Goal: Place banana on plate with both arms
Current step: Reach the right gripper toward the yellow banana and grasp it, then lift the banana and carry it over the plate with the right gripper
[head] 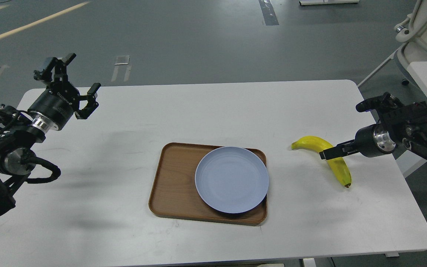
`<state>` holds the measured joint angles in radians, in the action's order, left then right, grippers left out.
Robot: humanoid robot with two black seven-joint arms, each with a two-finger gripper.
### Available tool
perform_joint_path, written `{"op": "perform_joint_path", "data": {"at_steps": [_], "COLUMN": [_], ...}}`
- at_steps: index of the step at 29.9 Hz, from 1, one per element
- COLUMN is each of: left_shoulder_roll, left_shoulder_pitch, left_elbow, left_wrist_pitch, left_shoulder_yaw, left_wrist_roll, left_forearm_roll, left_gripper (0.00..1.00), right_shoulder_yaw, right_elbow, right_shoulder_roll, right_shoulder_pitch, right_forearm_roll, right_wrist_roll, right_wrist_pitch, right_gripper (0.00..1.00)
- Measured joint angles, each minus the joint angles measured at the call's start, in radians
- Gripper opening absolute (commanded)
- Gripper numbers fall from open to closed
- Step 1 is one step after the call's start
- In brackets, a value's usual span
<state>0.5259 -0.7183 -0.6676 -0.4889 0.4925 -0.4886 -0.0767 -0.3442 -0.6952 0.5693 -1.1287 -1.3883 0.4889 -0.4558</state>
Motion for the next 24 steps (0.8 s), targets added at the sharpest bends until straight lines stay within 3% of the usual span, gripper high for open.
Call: {"op": "perform_joint_path", "data": {"at_steps": [1, 2, 3, 4, 13, 20, 24], "left_shoulder_roll": [0.001, 0.002, 0.002, 0.002, 0.000, 0.000, 0.001], "left_shoulder_pitch": [0.000, 0.000, 0.000, 0.000, -0.001, -0.003, -0.004], "left_elbow": [0.000, 0.000, 0.000, -0.001, -0.003, -0.003, -0.003], "left_wrist_pitch": [0.000, 0.000, 0.000, 0.000, 0.000, 0.000, 0.000], "left_shoulder_yaw": [0.000, 0.000, 0.000, 0.000, 0.000, 0.000, 0.000], "left_wrist_roll": [0.000, 0.000, 0.000, 0.000, 0.000, 0.000, 0.000], "left_forearm_roll": [0.000, 0.000, 0.000, 0.000, 0.001, 0.003, 0.003], "left_gripper": [1.00, 1.00, 1.00, 1.00, 1.00, 1.00, 1.00], "right_shoulder_yaw": [-0.002, -0.005, -0.011, -0.017, -0.037, -0.035, -0.037], "right_elbow": [0.000, 0.000, 0.000, 0.000, -0.015, -0.126, -0.172], "right_shoulder_roll": [-0.005, -0.008, -0.009, -0.009, 0.009, 0.021, -0.028], "right_shoulder_pitch": [0.001, 0.001, 0.001, 0.001, -0.019, -0.172, -0.263], "right_forearm_roll": [0.000, 0.000, 0.001, 0.001, 0.002, 0.004, 0.015], "right_wrist_roll": [0.000, 0.000, 0.000, 0.000, 0.000, 0.000, 0.000], "right_wrist_pitch": [0.000, 0.000, 0.000, 0.000, 0.000, -0.010, -0.025], "right_gripper": [0.59, 0.48, 0.19, 0.00, 0.00, 0.00, 0.00]}}
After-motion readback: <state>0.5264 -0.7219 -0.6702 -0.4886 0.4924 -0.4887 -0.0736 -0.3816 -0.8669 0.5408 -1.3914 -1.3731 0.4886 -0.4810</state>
